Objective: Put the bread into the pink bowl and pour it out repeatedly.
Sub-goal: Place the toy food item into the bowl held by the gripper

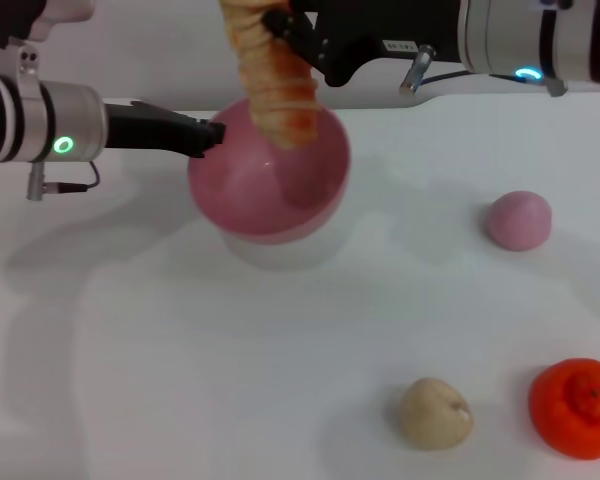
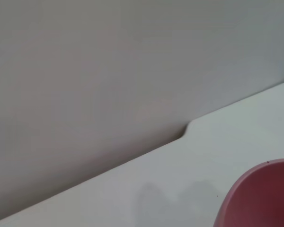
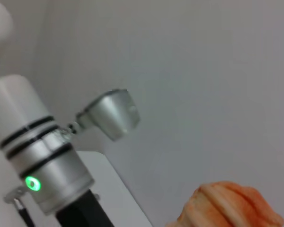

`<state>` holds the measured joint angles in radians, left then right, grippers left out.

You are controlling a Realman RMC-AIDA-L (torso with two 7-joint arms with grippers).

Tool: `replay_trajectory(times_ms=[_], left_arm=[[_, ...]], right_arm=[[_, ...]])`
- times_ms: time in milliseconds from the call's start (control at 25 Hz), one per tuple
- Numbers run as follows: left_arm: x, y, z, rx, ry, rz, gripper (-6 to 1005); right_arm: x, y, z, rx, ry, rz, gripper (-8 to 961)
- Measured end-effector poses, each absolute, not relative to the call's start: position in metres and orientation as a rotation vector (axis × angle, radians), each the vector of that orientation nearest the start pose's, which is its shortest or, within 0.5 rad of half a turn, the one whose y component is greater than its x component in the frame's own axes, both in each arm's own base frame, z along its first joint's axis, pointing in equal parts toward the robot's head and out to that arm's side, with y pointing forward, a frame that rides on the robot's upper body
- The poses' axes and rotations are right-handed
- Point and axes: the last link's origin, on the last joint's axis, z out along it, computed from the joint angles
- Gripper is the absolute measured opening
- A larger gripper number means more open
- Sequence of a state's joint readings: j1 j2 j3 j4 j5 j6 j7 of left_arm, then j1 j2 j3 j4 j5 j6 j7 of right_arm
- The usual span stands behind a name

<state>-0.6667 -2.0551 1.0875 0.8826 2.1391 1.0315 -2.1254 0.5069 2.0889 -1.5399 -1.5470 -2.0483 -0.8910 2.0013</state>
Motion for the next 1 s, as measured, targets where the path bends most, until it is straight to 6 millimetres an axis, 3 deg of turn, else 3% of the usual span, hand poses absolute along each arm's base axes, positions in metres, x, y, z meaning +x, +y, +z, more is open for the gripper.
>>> replay_trajectory(times_ms=[480,600,1000], left_arm=[[-0.200,0.426,0.003,-2.452,-0.910,-0.296,100],[-0.199,0.427,0.003,-2.452,-0.906,-0.296,100],[-0.200,0.428,0.004,-2.446,-0.903,-0.294,101]], right_arm=[[0.069,0.386,-0.009,-2.442,-0.029,0.396,119],[0.070,0.386,-0.010,-2.437,-0.034,0.394,279],[0.070,0.387,-0.009,-2.427,-0.037,0.394,504]])
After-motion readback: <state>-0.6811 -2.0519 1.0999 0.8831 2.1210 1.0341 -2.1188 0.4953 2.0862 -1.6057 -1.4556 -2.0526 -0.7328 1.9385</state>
